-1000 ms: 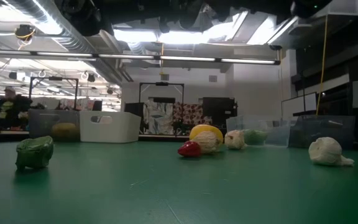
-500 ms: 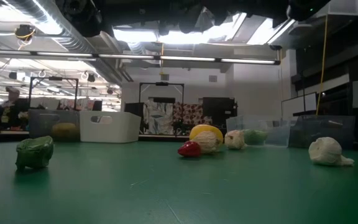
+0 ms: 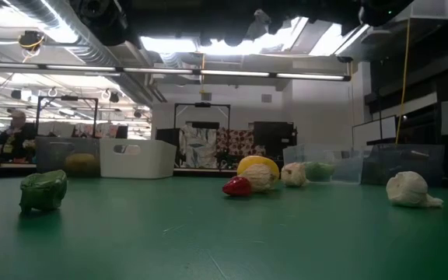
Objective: Sort produce into baskets
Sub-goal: Put the eggplant into the right black bin
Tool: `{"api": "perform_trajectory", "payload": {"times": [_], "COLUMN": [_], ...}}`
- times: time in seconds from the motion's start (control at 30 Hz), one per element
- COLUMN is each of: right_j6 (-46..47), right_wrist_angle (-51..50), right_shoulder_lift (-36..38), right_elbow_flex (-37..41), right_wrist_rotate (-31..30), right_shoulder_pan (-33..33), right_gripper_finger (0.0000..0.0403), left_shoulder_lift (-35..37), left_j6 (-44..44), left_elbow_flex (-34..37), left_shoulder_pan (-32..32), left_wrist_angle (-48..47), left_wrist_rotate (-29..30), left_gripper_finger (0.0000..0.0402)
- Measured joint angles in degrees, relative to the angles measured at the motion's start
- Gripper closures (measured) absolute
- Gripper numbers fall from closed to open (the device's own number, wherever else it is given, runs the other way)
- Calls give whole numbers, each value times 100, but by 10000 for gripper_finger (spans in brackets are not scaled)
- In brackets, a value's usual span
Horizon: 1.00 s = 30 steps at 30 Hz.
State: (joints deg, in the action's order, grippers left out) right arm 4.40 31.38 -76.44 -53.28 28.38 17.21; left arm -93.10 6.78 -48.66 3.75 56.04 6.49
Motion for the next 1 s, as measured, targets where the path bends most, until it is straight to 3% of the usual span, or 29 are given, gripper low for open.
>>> {"api": "perform_trajectory", "payload": {"times": [0.13, 0.27, 0.4, 0.5, 0.63, 0.8, 0.87, 1.0], "right_j6": [133, -58, -221, -486, -547, 70, 360, 624], "right_wrist_angle": [-128, -732, -1895, -3046, -4489, -5809, -6121, -6590], "right_shoulder_lift": [85, 314, 697, 1101, 1602, 2039, 2085, 2015], "right_elbow_flex": [0, -7, -7, -7, -7, -7, -7, -7], "right_wrist_rotate": [-59, -221, -527, -965, -1926, -3497, -3790, -3811], "right_shoulder_pan": [7, 63, 288, 570, 1041, 1897, 2324, 3194], "right_gripper_finger": [311, 304, 320, 324, 310, 304, 308, 313], "left_shoulder_lift": [94, 426, 806, 1056, 1228, 1233, 1233, 1232], "left_j6": [225, 213, -399, -947, -1395, -1795, -1931, -2208], "left_elbow_flex": [0, 0, 5, 7, 7, 7, 7, 7], "left_shoulder_pan": [4, 103, 201, 259, 267, 251, 251, 251], "left_wrist_angle": [-838, -2252, -3497, -4077, -4471, -4770, -4908, -4972], "left_wrist_rotate": [54, 710, 1515, 1654, 1658, 1658, 1660, 1662], "left_gripper_finger": [112, 84, 78, 77, 77, 77, 77, 77]}}
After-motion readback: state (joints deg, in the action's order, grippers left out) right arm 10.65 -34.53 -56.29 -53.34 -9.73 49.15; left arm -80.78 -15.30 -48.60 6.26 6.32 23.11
